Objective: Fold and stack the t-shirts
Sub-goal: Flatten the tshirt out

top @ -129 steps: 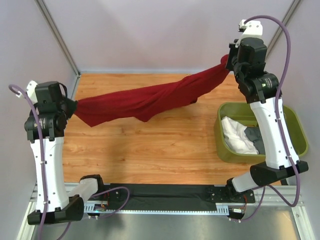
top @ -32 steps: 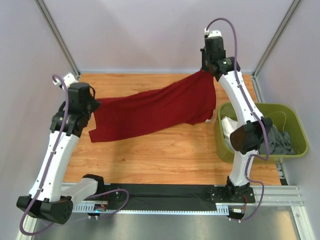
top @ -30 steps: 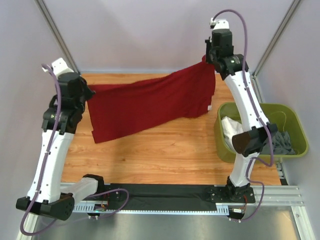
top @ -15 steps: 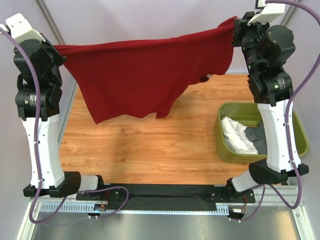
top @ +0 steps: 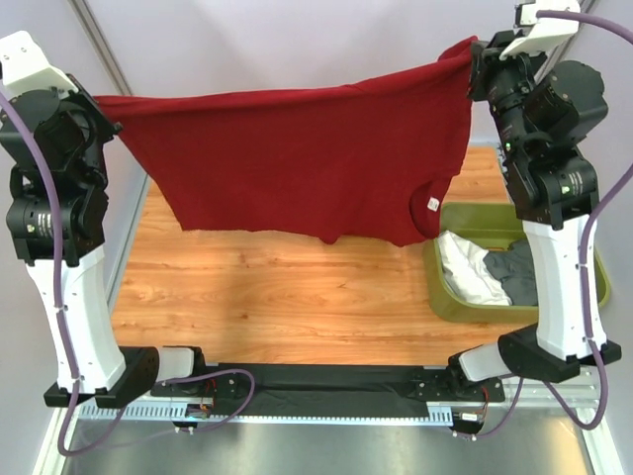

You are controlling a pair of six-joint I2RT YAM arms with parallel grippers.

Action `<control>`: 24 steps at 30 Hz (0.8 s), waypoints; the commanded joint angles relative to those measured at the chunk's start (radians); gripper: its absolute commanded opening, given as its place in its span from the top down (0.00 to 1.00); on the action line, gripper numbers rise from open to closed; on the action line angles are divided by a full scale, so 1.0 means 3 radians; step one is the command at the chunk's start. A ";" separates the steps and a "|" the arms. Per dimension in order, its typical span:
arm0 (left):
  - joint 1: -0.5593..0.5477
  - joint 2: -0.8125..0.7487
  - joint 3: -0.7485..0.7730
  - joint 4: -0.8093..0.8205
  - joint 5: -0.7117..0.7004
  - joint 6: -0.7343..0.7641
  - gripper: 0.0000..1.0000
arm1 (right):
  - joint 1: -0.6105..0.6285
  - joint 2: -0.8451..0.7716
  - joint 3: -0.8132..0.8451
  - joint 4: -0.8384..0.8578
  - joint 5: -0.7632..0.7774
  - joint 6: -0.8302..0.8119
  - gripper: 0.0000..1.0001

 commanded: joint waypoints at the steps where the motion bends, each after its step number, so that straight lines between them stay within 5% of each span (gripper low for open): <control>1: 0.0039 -0.0152 0.0150 -0.0204 -0.0067 0.0138 1.00 | 0.0016 -0.0256 0.0004 -0.0009 -0.0006 -0.0045 1.00; 16: 0.0039 -0.0975 0.0110 -0.0716 -0.0154 0.0184 1.00 | 0.0109 -0.1170 -0.0123 -0.0394 -0.0318 -0.0096 1.00; 24: 0.0039 -0.1359 0.0233 -0.0864 -0.0741 0.0358 1.00 | 0.0109 -0.1519 0.0050 -0.0726 -0.0354 -0.0066 1.00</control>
